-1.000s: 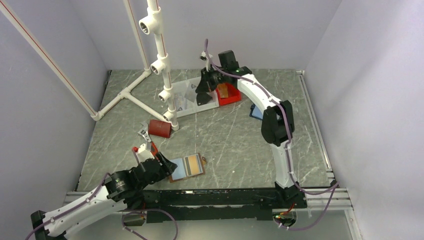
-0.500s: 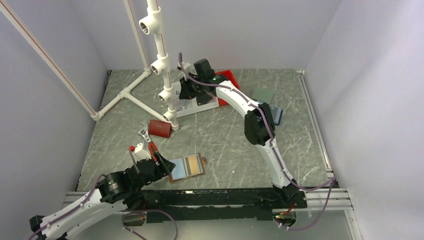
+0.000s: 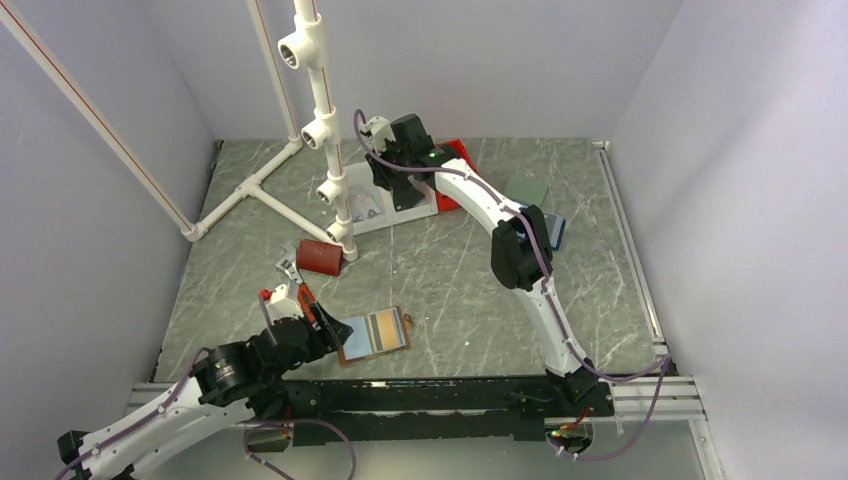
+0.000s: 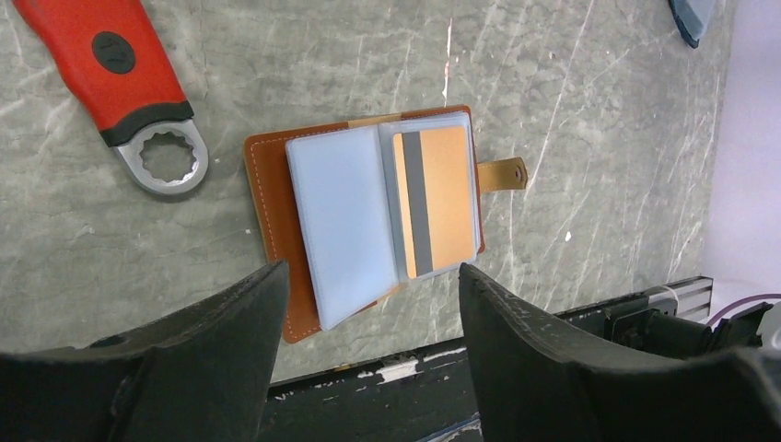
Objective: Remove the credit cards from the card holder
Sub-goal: Place the credit card in the storage box, then move the card holder to the center of the board.
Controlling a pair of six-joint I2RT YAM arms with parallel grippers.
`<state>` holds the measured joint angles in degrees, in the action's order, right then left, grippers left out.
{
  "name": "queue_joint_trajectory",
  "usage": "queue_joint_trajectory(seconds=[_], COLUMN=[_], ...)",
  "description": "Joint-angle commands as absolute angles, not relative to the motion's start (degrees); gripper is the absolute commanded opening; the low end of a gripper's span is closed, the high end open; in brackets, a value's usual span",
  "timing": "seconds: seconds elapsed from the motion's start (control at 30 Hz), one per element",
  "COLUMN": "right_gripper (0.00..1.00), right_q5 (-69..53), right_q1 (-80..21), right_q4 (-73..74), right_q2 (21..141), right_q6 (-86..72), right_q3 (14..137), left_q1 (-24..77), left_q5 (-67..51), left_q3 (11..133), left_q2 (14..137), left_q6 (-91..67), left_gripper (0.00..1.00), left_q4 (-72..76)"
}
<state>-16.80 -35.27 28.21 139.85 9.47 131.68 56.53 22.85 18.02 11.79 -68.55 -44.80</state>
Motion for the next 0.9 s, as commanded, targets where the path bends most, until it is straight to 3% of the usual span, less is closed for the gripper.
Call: queue_joint_trajectory(seconds=[0.0,0.57,0.87], right_gripper=[0.36,0.43,0.46], right_q5=[-18.6,-34.4,-41.9], right_q1=[-35.0,-32.8,-30.4], right_q4=[28.4,22.0,25.3], right_q2=[129.6,98.6,85.2], right_q6=[11.6,10.9,20.1], right_q3=[129.7,90.5,76.6], left_q1=[56.4,56.5,56.4], left_q5=[22.2,16.5,14.5], left_q3=[20.6,20.8,21.8], left_q2=[13.0,15.2,21.4], left_q6=[-66.9,-64.4,-60.8], left_gripper=[0.74,0.76,0.76], left_q4=[-42.5,-35.8,-30.5])
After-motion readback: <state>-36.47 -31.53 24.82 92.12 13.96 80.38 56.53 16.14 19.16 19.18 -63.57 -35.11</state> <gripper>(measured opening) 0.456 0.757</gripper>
